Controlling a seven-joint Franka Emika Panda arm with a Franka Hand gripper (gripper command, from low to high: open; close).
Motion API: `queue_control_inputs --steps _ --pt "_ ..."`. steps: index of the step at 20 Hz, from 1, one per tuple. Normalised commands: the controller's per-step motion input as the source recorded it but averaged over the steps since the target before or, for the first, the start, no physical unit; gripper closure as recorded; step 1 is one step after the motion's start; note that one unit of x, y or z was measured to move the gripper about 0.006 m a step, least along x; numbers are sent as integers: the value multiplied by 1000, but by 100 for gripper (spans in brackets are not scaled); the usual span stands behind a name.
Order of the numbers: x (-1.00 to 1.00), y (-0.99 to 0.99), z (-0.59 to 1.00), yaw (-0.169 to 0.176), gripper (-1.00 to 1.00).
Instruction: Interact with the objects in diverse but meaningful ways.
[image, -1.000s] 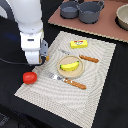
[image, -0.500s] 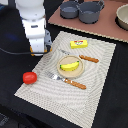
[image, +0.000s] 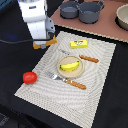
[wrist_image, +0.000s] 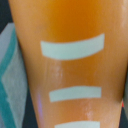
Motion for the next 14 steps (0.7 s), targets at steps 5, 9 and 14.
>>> queue_control_inputs --steps 5,9,14 --pt "863 -385 904 -65 100" --pt "886 -399 839 -57 100" --pt "874 -522 540 -63 100"
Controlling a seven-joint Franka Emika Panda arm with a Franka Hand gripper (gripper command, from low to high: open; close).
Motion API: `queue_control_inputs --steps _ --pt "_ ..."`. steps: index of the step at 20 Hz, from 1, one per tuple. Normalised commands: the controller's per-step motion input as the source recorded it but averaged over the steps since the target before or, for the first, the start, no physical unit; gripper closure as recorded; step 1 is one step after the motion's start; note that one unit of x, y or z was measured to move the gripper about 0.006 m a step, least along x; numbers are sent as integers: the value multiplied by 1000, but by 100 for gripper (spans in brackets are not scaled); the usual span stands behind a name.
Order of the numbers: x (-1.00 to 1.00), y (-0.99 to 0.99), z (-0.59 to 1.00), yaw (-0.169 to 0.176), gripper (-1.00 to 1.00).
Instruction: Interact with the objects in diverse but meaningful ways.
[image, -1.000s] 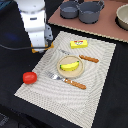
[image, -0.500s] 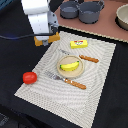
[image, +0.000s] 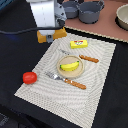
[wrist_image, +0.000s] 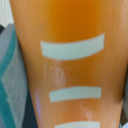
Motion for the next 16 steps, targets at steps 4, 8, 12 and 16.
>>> queue_control_inputs --steps 4,8,12,16 --pt "811 -654 15 -65 100" --pt "847 -649 -23 -68 100" --pt "843 -639 -54 -69 100" --pt "689 -516 -121 -62 100"
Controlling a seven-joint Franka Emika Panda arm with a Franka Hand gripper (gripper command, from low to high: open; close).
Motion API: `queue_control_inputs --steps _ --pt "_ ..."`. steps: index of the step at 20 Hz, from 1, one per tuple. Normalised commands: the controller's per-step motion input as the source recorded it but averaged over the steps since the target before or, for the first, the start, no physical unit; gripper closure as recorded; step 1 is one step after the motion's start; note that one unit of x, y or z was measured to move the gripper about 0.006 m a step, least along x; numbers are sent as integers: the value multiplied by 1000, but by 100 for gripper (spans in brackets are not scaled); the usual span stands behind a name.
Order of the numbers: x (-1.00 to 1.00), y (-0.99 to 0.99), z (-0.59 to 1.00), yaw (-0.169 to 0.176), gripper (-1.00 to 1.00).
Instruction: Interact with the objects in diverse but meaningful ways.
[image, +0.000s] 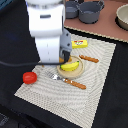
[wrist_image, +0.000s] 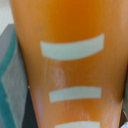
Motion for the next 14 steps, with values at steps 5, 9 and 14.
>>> queue_control_inputs --steps 5,9,14 --pt "585 -437 -162 -58 100" --pt "492 -359 -241 -54 100" --pt "403 -315 -323 -46 100"
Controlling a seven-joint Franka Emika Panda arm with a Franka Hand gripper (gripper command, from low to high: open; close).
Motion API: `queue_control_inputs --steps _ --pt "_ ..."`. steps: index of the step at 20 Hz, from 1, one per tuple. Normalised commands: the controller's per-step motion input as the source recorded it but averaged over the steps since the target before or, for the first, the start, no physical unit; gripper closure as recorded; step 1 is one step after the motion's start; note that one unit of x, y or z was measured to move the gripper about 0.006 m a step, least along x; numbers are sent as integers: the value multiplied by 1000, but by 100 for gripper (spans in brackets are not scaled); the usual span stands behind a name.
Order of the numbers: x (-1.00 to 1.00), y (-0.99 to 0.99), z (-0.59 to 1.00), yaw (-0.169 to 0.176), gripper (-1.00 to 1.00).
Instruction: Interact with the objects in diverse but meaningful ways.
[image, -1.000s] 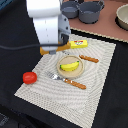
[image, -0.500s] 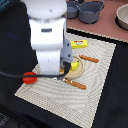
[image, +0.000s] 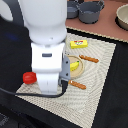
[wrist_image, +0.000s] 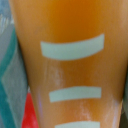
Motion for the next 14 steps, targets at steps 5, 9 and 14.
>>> queue_control_inputs --steps 5,9,14 --pt "334 -223 -359 -32 100" --pt "339 -174 -234 -17 100" --pt "456 -149 519 -55 -100"
